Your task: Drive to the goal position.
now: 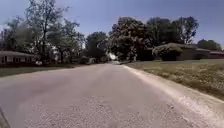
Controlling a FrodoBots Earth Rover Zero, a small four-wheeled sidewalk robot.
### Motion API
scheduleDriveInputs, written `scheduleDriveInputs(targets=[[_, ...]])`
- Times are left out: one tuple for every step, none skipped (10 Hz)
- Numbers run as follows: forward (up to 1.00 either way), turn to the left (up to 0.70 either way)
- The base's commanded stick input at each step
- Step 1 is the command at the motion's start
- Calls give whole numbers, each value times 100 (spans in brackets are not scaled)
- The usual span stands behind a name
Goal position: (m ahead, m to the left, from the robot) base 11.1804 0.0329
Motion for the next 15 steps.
scheduleDriveInputs(targets=[[70, 0], [70, 0], [70, 0], [70, 0], [70, 0], [70, 0], [70, 0], [70, 0], [70, -4], [70, -21], [70, -25], [70, -2], [70, 0], [70, 0], [70, 0]])
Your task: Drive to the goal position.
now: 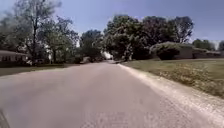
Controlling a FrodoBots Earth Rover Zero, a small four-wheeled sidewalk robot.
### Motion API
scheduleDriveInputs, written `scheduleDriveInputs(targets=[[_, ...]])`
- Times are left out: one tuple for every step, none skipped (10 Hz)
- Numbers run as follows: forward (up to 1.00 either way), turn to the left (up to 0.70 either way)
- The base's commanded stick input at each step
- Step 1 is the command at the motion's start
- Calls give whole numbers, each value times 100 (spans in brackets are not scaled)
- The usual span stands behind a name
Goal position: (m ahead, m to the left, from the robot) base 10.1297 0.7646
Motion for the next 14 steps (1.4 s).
scheduleDriveInputs(targets=[[70, 0], [70, 0], [70, 0], [70, 0], [70, 0], [70, 0], [70, 0], [70, 0], [70, 0], [70, 0], [70, 0], [70, 0], [70, 0], [70, 0]])
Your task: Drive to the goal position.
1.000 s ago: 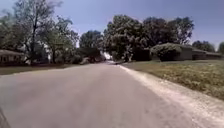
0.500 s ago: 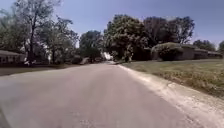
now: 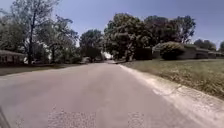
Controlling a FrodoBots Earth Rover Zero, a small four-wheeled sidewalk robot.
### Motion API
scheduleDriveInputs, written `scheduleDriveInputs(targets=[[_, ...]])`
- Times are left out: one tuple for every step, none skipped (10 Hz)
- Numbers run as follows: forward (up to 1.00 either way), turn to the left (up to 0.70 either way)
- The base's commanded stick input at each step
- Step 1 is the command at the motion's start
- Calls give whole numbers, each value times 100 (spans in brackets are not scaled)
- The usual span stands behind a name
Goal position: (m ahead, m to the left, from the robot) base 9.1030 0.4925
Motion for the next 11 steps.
scheduleDriveInputs(targets=[[70, 0], [70, 0], [70, 0], [70, 0], [70, 0], [70, 0], [70, 0], [70, 0], [70, 0], [70, 0], [70, 0]])
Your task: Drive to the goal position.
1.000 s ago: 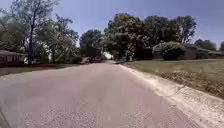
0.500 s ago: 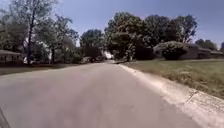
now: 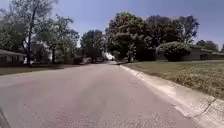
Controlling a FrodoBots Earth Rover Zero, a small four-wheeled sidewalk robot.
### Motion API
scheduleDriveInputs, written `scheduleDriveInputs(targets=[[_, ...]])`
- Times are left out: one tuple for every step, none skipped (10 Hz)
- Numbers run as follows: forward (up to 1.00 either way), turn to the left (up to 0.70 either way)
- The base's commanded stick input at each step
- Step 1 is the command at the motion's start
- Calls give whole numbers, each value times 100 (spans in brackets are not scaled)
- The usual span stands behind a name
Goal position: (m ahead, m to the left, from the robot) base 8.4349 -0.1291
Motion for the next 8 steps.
scheduleDriveInputs(targets=[[70, 0], [70, 0], [70, 0], [70, 0], [70, 0], [70, 0], [70, 0], [70, 0]])
